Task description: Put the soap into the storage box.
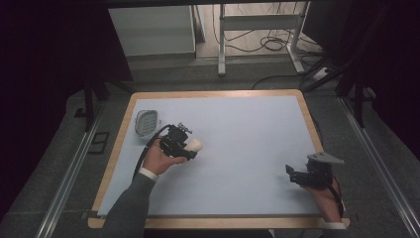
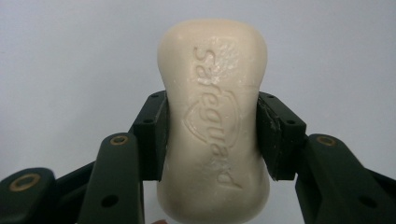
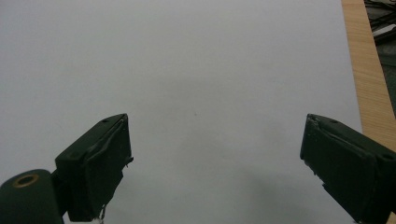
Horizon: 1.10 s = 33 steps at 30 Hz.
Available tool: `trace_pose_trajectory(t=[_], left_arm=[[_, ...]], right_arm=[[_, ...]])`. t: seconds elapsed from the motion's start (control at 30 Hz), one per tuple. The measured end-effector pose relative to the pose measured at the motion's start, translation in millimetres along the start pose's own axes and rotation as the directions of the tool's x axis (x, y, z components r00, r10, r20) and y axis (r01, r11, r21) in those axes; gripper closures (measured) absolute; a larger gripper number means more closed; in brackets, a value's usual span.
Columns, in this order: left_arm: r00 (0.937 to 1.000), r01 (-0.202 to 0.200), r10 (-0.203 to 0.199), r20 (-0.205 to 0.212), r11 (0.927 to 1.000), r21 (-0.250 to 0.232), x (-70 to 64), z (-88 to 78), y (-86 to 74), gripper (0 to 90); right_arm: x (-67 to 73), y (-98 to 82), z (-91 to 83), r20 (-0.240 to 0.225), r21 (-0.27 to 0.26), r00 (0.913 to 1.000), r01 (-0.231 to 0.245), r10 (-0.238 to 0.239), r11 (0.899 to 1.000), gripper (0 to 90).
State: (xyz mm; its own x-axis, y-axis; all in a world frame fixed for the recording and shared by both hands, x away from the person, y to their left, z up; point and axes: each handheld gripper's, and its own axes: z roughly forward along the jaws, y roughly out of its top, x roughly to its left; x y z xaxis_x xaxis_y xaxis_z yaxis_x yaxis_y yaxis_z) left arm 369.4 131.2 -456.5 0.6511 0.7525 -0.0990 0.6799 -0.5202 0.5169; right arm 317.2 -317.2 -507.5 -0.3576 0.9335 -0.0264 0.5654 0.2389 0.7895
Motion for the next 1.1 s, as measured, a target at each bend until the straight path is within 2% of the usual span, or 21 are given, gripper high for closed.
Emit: trace_pose_trajectory(t=[0.3, 0.4, 0.63, 0.87, 1.07, 1.1], left_arm=[[0.9993, 0.028, -0.028, -0.023, 0.9995, -0.013, 15.5, -10.3, -1.9, 49.5], [0.9984, 0.048, -0.049, -0.029, 0.9986, -0.021, 23.6, -13.6, -4.2, 49.5], [0.9965, 0.074, -0.074, -0.038, 0.9971, -0.018, 35.4, -14.5, -5.8, 49.5], [0.9928, 0.113, -0.114, -0.038, 0.9933, -0.024, 50.5, -18.5, -8.6, 49.5], [0.9887, 0.127, -0.129, -0.076, 0.9913, -0.033, 65.8, -28.9, -8.8, 49.5], [0.9852, 0.149, -0.153, -0.077, 0.9877, -0.046, 72.0, -31.5, -9.9, 49.5]], right_arm=[[0.4, 0.0, -0.2, 0.001, 0.0, 1.0, 0.0, 0.0, 1.0, 8.6], [0.9, 0.1, 0.1, 0.002, 0.002, 1.0, 0.001, -0.001, 1.0, 8.6], [0.2, -0.5, 0.7, 0.003, 0.006, 1.0, 0.0, 0.0, 1.0, 8.6], [0.0, -0.8, 0.5, 0.004, 0.007, 1.0, 0.002, -0.002, 1.0, 8.6], [-0.5, -1.2, 1.2, 0.005, 0.008, 1.0, 0.002, -0.002, 1.0, 8.6], [-0.6, -1.3, 1.3, 0.005, 0.009, 1.0, 0.002, -0.002, 1.0, 8.6]])
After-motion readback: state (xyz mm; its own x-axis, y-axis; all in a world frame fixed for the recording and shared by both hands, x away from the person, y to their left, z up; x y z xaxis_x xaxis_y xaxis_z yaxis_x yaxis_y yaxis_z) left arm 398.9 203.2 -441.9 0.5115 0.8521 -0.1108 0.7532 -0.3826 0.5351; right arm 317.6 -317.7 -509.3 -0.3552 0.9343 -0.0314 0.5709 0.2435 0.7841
